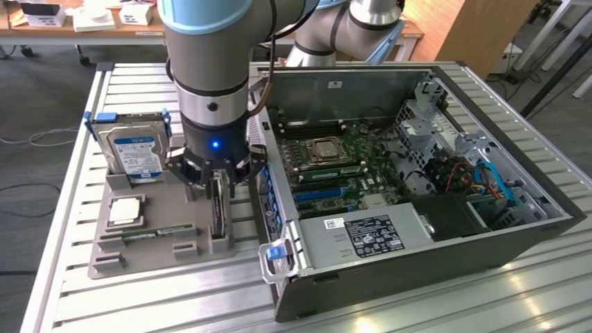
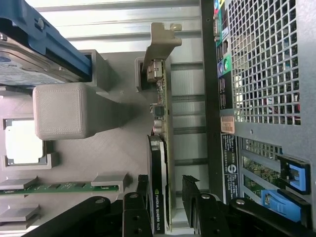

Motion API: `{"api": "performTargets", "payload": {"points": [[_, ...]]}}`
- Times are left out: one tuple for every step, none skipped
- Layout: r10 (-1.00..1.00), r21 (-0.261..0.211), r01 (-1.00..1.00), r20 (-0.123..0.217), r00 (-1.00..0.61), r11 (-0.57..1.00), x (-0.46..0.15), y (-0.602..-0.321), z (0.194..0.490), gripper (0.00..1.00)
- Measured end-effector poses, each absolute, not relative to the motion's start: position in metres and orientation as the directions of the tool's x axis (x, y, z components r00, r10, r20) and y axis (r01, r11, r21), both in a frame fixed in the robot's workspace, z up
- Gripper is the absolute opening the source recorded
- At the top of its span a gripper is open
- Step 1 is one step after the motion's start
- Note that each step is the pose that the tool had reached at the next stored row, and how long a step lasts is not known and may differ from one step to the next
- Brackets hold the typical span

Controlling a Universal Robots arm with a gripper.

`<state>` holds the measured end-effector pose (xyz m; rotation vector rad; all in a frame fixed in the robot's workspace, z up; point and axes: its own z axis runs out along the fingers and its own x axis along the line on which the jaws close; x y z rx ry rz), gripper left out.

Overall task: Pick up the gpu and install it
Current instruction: 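Pick up the gpu and move the gpu toward the slot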

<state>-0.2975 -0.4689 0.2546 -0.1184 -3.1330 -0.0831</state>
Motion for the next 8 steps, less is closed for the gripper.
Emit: {"api": "performTargets", "payload": {"points": [[0.075,0.053,0.076,0.007,-0.997,0.996,-0.2974,-0.4688,0.2535,0.42],[0.075,0.053,0.075,0.007,-0.997,0.996,-0.2974,-0.4688,0.2519,0.42],[0.075,0.053,0.075,0.007,-0.997,0.996,-0.2974,-0.4689,0.2502,0.42],[0.075,0.053,0.075,0.007,-0.997,0.996,-0.2974,-0.4689,0.2488,0.42],[0.075,0.053,0.075,0.007,-0.997,0.996,-0.2975,-0.4689,0.2482,0.42],[0.075,0.053,0.075,0.007,-0.997,0.996,-0.2975,-0.4689,0.2483,0.42],[0.075,0.053,0.075,0.007,-0.997,0.996,-0.2975,-0.4689,0.2481,0.42],[0.075,0.053,0.076,0.007,-0.997,0.996,-0.2975,-0.4689,0.2476,0.42]]}}
